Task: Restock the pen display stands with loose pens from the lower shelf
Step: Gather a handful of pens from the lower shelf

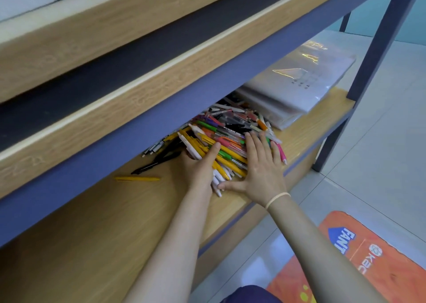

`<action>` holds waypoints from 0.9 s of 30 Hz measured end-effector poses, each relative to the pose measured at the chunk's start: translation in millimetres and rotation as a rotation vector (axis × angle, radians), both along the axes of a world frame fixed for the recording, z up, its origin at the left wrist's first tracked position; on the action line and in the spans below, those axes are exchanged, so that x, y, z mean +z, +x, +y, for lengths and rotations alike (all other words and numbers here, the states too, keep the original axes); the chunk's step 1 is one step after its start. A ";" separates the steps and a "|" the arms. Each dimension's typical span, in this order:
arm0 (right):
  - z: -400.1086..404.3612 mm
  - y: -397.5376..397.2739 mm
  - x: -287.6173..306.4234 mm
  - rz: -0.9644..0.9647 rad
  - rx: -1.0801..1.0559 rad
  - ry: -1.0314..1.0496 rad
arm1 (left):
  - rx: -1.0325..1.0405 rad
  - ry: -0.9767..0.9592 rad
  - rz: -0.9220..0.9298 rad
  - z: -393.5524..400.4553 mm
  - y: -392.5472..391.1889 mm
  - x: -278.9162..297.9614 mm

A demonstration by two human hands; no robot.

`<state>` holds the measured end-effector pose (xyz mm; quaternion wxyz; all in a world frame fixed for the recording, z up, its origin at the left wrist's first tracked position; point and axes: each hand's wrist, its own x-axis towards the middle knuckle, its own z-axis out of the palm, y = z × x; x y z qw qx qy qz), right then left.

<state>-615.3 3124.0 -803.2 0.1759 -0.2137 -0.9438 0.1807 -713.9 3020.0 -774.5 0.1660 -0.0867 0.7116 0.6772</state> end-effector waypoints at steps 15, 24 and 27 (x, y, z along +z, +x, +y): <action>-3.4 0.4 2.7 -0.062 -0.026 0.051 | 0.053 0.046 0.028 -39.1 2.0 -0.1; -20.2 7.4 18.0 -0.045 -0.120 0.052 | 0.009 0.129 -0.056 -85.2 31.4 3.1; -28.5 21.5 22.0 0.027 -0.125 0.060 | -0.010 0.180 -0.055 -97.2 45.3 6.8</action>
